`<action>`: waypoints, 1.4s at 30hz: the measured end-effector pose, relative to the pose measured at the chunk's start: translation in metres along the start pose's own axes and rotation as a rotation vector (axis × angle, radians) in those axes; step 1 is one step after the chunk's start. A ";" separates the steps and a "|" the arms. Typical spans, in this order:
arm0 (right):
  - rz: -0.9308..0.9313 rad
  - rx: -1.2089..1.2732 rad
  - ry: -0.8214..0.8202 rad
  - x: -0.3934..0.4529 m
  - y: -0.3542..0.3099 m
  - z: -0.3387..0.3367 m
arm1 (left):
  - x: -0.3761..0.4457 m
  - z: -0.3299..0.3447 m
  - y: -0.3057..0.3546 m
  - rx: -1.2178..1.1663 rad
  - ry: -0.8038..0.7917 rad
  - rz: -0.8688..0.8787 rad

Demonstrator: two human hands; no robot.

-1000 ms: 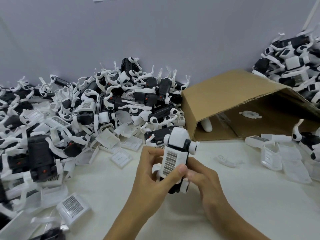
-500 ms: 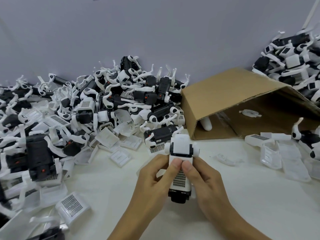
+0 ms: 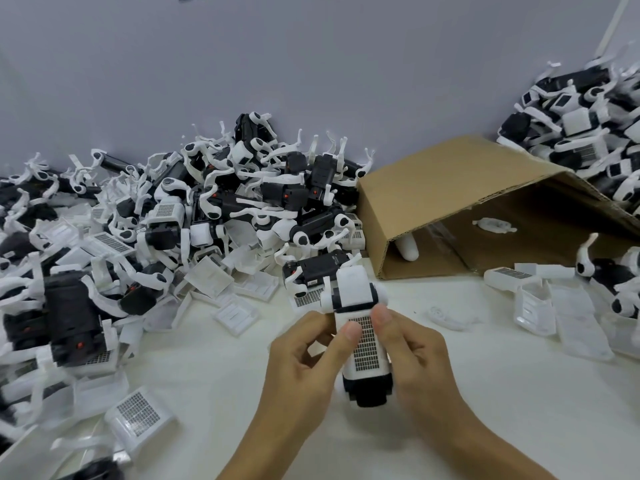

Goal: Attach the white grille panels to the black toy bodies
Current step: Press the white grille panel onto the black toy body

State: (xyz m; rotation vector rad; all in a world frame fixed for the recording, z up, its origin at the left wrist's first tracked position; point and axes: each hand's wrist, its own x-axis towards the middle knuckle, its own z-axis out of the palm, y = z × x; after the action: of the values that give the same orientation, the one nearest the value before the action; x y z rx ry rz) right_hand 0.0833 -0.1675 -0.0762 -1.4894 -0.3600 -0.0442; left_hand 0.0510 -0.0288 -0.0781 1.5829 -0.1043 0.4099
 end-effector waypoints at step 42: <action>0.028 -1.205 0.290 0.092 -0.195 -0.184 | 0.061 -0.015 0.038 -0.005 0.251 0.270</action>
State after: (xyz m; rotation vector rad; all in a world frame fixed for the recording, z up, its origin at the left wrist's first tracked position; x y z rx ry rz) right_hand 0.1605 -0.3472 0.1289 -2.6290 -0.0402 -0.5244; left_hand 0.0931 -0.0056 -0.0220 1.5045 -0.1269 0.8148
